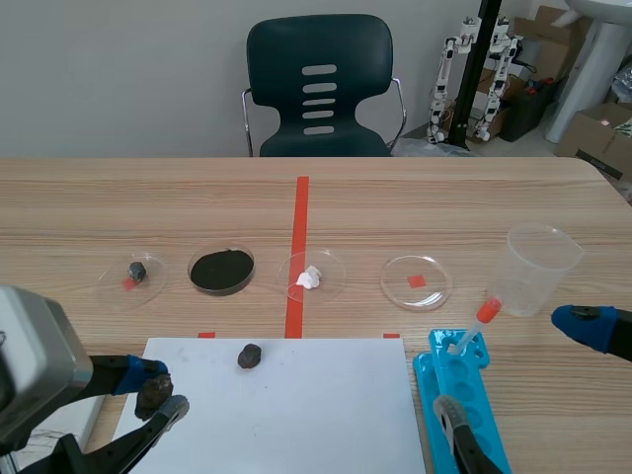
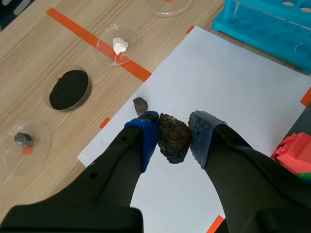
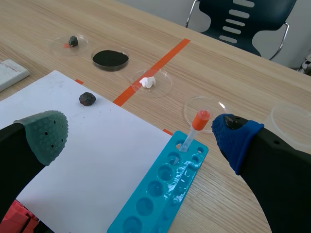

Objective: Lower the mineral onto the iron filings and hold still

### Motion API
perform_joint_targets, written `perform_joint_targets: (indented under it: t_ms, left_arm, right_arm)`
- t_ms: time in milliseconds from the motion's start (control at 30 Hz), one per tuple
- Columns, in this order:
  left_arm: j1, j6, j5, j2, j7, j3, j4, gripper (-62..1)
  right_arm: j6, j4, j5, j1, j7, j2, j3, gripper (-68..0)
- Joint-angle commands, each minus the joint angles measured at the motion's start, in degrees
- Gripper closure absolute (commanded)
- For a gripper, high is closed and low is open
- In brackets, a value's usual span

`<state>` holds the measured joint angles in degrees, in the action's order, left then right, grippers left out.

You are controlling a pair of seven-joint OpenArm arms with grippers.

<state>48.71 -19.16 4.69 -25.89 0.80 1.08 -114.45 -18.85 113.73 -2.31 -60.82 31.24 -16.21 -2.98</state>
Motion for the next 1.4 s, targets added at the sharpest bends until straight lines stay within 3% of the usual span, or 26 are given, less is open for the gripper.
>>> perform_joint_targets:
  t_ms: [0,1367]
  left_arm:
    - [0.0,0.2,-0.5,0.1,-0.8,-0.2,-0.8,-9.8]
    - [-2.0,0.1,-0.6,0.4,-0.5,0.0,-0.5,-9.8]
  right_arm:
    - [0.2,0.6,-0.5,0.0,0.8,-0.3,-0.3,-62.3]
    - [0.2,0.6,-0.5,0.0,0.9,-0.3,-0.3,-62.3]
